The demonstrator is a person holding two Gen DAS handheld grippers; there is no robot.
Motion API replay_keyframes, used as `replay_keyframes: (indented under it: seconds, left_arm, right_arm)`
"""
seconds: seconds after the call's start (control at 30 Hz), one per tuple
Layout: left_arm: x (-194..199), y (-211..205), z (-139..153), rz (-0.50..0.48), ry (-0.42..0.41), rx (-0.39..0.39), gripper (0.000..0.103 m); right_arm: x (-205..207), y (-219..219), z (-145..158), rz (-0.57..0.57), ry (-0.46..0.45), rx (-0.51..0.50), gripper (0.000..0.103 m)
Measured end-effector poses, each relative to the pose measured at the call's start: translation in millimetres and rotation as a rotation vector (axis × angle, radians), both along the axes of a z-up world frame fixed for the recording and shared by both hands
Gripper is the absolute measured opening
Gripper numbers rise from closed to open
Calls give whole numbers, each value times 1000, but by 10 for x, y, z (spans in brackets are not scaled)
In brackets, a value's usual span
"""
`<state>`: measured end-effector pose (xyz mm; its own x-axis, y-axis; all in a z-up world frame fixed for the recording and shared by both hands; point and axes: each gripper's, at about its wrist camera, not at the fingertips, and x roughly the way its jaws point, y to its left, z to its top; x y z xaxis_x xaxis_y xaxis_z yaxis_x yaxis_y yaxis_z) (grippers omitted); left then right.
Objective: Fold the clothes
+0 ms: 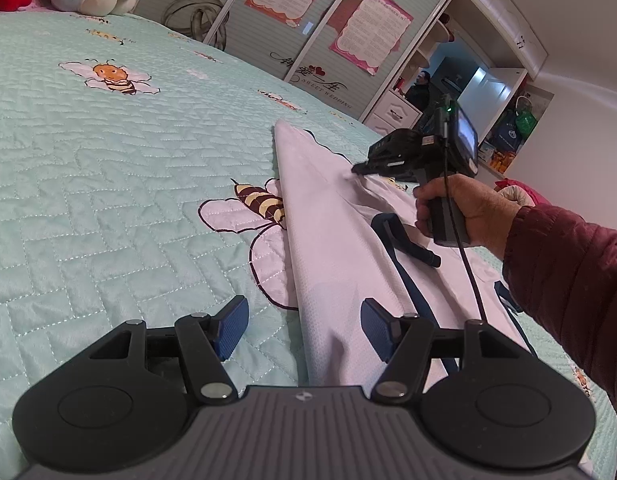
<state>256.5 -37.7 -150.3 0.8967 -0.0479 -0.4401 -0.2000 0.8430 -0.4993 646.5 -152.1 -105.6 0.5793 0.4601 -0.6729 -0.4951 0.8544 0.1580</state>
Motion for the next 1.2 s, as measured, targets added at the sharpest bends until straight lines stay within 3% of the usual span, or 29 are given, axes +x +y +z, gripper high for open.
replay_keyframes:
  seconds: [0.17, 0.23, 0.33, 0.47, 0.53, 0.63, 0.7, 0.83, 1.13, 1.2]
  left_arm:
    - [2, 8, 3, 0, -1, -4, 66]
    - [5, 7, 3, 0, -1, -6, 66]
    - [5, -5, 5, 0, 0, -1, 66]
    - [1, -9, 5, 0, 0, 0, 66]
    - [-3, -2, 3, 0, -1, -5, 66]
    - [-9, 16, 1, -1, -4, -18, 66]
    - [-9, 22, 0, -1, -5, -22, 66]
    - [1, 11, 5, 0, -1, -14, 66]
    - [73, -96, 44, 20, 31, 61, 66]
    - [83, -130, 56, 24, 41, 84, 66]
  right_arm:
    - [-33, 37, -39, -28, -4, -17, 1]
    - [-79, -17, 35, -47, -24, 44, 15]
    - [-181, -99, 160, -41, -47, 177, 22]
    - [-160, 20, 80, 56, 90, 325, 22]
    - [-65, 151, -66, 69, 183, 326, 22]
    - [-67, 192, -114, 38, 156, 292, 22]
    - [-160, -3, 32, 13, 85, 355, 23]
    - [-455, -670, 249, -139, -24, 375, 30]
    - [-1151, -1981, -23, -510, 50, 474, 36]
    - [-1317, -2000, -62, -462, 73, 516, 36]
